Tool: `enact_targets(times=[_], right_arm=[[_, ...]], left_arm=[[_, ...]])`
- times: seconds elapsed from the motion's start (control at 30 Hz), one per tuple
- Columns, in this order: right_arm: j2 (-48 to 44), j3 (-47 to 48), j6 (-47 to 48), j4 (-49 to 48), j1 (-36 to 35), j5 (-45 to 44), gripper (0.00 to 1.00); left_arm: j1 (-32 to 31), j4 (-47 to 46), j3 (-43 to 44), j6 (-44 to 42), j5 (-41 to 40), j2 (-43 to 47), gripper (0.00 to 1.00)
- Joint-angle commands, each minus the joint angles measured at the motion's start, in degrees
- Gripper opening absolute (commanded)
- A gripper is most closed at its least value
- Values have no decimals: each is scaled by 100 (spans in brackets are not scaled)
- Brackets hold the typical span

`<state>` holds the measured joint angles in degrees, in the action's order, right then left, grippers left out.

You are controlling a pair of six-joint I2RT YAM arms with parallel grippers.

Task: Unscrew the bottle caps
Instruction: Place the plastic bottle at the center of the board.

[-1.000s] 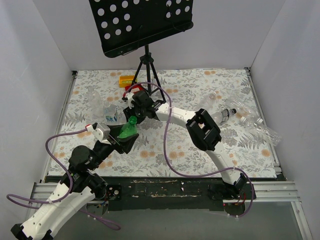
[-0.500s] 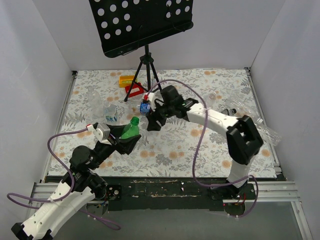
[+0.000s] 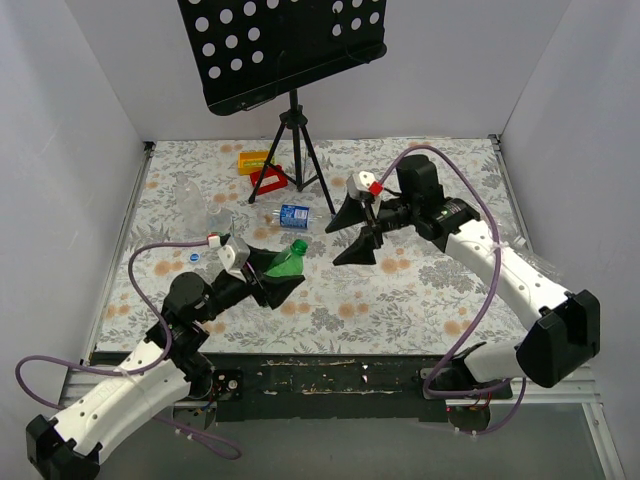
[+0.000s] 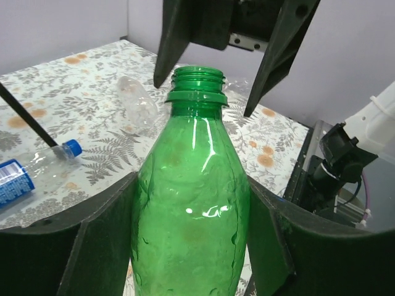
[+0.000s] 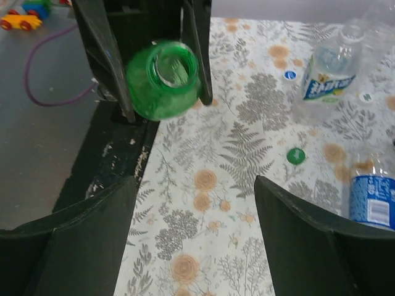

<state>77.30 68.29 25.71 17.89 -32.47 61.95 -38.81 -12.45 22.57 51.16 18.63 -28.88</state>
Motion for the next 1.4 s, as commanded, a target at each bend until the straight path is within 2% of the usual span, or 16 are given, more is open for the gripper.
enact_targets(times=[0.0, 0.13, 0.43, 0.67, 1.0, 1.07, 1.23, 1.3, 1.37], right_arm=[[277, 378, -1172, -917, -31, 1011, 83], [566, 500, -1683, -1270, -259, 1055, 80], [813, 756, -1930, -1314, -559, 976, 72], [831, 677, -1921, -1323, -620, 898, 62], [963, 712, -1517, -867, -787, 608, 60], [963, 755, -1482, -849, -805, 625, 51], [998, 861, -1289, -647, -814, 678, 20], [989, 879, -1166, -533, -814, 634, 3], [954, 879, -1025, -436, -814, 581, 1]], left_arm=[[-22, -583, -68, 96, 509, -240, 13], [-13, -855, -156, 245, 650, -433, 13], [-13, -1040, -323, 351, 633, -688, 13], [-22, -1058, -376, 342, 404, -812, 15], [-22, -1119, -385, 360, 299, -865, 15], [-22, -1067, -367, 351, 281, -873, 16], [-13, -891, -314, 264, 255, -882, 19], [-13, -716, -262, 220, 220, -865, 28], [-13, -523, -192, 149, 185, -847, 42]])
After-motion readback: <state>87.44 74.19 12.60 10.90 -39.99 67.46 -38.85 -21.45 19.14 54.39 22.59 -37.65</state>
